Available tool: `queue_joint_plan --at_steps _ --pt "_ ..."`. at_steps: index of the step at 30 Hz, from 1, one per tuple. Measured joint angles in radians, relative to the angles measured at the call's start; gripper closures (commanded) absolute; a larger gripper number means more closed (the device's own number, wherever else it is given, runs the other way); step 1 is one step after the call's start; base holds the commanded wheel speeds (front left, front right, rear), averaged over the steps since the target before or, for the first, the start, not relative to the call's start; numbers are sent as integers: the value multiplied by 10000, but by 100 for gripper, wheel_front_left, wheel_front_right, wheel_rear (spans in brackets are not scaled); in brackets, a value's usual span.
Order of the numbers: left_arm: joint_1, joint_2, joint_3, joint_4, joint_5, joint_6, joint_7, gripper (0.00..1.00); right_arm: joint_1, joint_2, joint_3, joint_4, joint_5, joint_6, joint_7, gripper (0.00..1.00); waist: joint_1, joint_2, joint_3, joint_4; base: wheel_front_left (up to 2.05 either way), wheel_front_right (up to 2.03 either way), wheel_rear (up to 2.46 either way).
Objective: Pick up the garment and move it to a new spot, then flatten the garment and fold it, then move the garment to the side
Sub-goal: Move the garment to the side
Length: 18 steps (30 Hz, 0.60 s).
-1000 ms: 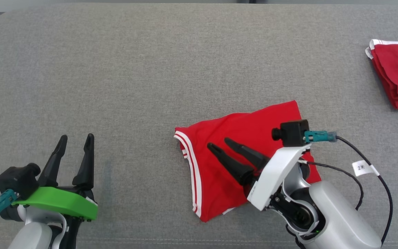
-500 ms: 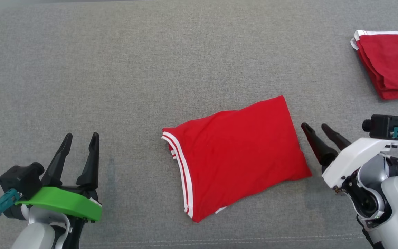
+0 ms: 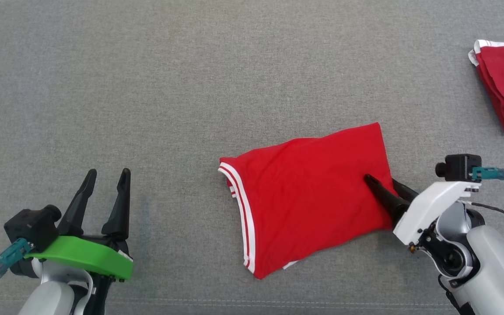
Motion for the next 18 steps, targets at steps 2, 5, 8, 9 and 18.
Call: queue_joint_plan --at_steps 2,5,8,9,18 --pt "-3 -25 -10 19 2 0 -2 0 -149 0 105 6 -2 113 79 100 0 0 -10 31 0 0 0" --pt "-5 -63 27 23 2 2 -15 0 -710 52 481 -159 10 456 410 100 0 0 -43 101 0 0 0" --pt "-6 -63 88 23 31 10 -19 0 -1455 -180 571 -318 -113 527 698 100 0 0 -55 138 0 0 0" --pt "-10 -67 75 19 58 10 -19 0 -1685 -414 487 -320 -196 518 792 100 0 0 -57 157 0 0 0" --pt "-103 -240 -58 35 192 12 -77 0 -2720 -2991 -1287 301 -876 -236 1570 100 0 0 -5 457 0 0 0"
